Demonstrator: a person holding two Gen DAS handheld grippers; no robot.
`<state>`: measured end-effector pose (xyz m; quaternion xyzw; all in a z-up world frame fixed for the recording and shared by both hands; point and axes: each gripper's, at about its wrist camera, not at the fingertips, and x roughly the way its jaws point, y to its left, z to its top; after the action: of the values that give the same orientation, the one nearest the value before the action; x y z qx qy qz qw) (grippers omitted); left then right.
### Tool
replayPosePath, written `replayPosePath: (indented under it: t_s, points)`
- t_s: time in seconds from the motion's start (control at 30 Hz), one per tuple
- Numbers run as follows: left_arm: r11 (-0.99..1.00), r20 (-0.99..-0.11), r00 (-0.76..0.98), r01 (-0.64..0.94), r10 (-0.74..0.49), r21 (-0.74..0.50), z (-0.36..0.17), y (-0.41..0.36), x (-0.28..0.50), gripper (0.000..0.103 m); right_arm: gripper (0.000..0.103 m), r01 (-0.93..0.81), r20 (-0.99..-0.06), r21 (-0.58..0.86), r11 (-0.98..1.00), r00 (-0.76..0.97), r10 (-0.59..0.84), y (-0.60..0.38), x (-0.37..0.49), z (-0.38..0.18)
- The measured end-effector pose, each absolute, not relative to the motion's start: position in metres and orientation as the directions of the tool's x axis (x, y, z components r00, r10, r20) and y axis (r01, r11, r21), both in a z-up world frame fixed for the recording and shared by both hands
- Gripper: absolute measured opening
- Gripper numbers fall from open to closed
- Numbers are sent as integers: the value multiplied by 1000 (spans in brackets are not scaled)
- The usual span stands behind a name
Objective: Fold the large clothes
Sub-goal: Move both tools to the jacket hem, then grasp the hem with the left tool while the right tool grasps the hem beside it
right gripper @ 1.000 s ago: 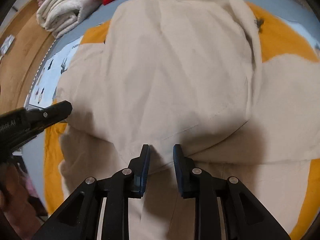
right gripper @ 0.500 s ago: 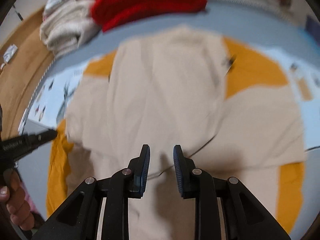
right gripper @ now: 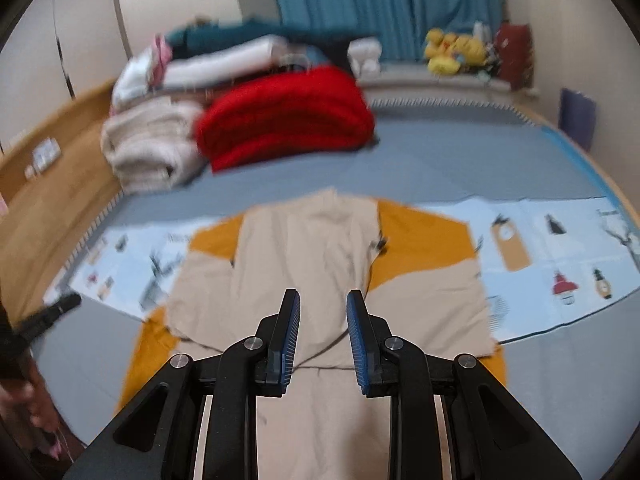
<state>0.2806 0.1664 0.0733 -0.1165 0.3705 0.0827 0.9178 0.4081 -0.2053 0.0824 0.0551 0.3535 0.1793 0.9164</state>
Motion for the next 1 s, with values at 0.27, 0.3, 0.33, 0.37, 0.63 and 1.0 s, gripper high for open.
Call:
replayPosePath:
  t_s: [0.27, 0.3, 0.33, 0.37, 0.63, 1.0]
  points:
    - [987, -766, 643, -118, -6, -108, 48, 196, 173, 8, 19, -256, -588, 181, 950, 746, 313, -323, 307, 97]
    - [983, -773, 634, -131, -16, -128, 36, 203, 163, 7, 15, -240, -608, 166, 956, 738, 291, -340, 295, 84]
    - [974, -790, 612, -154, -38, -166, 18, 212, 154, 7, 14, -222, -629, 152, 963, 730, 268, -354, 287, 70]
    - [964, -845, 532, -199, -45, -177, 2, 220, 156, 6, 15, -198, -658, 133, 971, 715, 236, -368, 278, 52]
    - [932, -945, 279, -267, -169, -246, -68, 240, 161, 6, 17, -140, -872, 158, 977, 444, 205, -416, 288, -39]
    - [902, -960, 161, -337, -228, -271, -98, 244, 154, 37, 32, -73, -954, 256, 964, 140, 264, -432, 294, -113]
